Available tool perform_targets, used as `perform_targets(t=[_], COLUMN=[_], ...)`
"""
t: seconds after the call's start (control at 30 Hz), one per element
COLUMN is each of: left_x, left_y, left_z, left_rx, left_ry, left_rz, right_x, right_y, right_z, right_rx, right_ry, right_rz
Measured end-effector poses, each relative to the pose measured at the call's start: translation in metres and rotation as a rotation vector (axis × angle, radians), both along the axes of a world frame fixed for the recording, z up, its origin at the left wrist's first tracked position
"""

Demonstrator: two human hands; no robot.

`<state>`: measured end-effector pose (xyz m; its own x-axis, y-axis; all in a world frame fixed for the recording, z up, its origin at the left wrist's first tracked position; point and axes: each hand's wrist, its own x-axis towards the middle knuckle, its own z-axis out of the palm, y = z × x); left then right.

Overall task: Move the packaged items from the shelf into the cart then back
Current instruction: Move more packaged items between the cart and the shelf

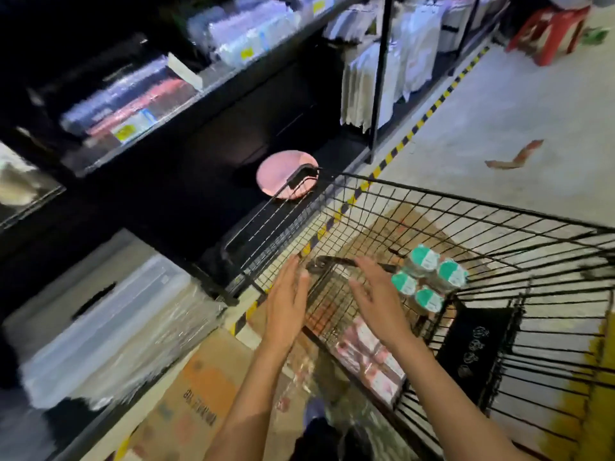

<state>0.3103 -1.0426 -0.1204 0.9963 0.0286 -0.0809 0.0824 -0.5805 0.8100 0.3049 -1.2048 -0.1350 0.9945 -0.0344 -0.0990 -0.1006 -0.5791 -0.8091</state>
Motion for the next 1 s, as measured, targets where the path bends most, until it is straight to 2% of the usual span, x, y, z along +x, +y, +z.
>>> perform_targets(t=[0.17, 0.33, 0.7, 1.0], left_x=[-0.094, -0.202, -0.422, -0.540], left_y=[0.078, 0.145, 0.300, 0.406], left_z=[0.035, 0.065, 0.094, 0.098], left_rx=[0.052, 0.203, 0.210, 0.372], left_ry=[-0.094, -0.158, -0.205, -0.180], left_rz=[0.206, 0.355, 0.786, 0.903], right_x=[-0.056, -0.124, -0.259, -0.361], right_y=[0.068, 0.126, 0.321, 0.461], right_z=[0.039, 0.065, 0.111, 0.120], right_rx=[0.047, 0.093, 0.230, 0.179], right_ry=[-0.146, -0.219, -0.252, -0.217], right_rz=[0.267, 0.551, 0.899, 1.150])
